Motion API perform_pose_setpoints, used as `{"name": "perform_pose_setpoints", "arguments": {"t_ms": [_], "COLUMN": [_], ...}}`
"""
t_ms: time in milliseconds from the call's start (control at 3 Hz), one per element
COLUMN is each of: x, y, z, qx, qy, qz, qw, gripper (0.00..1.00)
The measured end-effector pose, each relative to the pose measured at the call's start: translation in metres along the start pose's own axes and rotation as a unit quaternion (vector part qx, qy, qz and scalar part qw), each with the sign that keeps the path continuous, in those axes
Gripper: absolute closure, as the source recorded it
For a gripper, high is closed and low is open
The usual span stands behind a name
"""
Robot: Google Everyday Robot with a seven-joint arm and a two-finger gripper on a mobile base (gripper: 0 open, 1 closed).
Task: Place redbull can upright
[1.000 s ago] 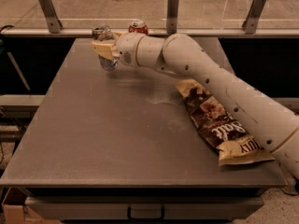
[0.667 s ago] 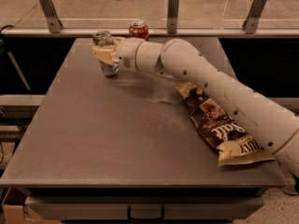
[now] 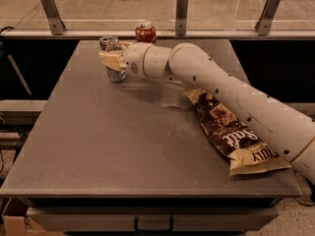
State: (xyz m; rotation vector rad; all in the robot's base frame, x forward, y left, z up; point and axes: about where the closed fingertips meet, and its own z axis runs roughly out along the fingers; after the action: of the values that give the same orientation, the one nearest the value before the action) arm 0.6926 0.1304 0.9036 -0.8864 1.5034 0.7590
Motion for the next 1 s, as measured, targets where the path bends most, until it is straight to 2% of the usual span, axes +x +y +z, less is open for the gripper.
{"name": "perform_pose_setpoints", "arguments": {"t_ms": [333,667,1000], "x": [0.001,0.0,-0.005], "y": [-0.006,-0.009,-0.011], "z": [-0.012,-0.023,-0.039], "qx": [0.017,0.031,0.048], "qy": [0.001,-0.001,-0.005], "qz": [0.002,0.002,-0.002], "qw": [0.9999,0.9995,0.9988], "gripper": [0.29,0.04,0.0]}}
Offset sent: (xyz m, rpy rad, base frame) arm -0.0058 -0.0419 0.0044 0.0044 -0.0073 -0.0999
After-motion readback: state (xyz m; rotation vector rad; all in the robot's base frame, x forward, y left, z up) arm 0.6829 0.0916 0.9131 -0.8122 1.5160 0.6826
